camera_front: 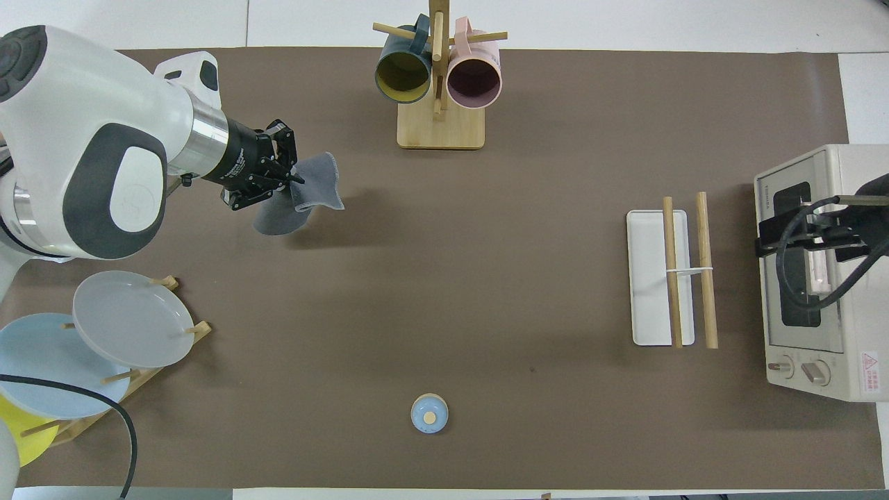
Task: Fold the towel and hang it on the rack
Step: 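Lift the towel with the left gripper while the right gripper rises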
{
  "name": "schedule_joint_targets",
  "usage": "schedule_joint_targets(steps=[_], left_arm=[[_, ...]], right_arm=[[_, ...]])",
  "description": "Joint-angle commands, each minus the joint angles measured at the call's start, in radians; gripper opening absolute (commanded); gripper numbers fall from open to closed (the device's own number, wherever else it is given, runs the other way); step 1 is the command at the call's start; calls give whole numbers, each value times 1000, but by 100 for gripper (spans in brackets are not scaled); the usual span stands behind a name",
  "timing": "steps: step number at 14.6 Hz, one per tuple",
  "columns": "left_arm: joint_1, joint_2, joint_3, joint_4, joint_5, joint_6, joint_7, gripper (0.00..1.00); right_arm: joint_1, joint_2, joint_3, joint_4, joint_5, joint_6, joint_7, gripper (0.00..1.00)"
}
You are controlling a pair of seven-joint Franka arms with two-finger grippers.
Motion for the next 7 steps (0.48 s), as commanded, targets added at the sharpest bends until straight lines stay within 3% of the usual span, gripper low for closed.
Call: schedule_joint_targets(steps=[1, 7], left_arm=[[-5, -24, -26, 19, -10, -9, -258, 0], [-7, -62, -96, 34, -58, 66, -668, 0]], right_arm=[[-22, -28, 0, -40, 117, -3, 168, 100], [-10, -31, 0, -56, 359, 26, 614, 100]])
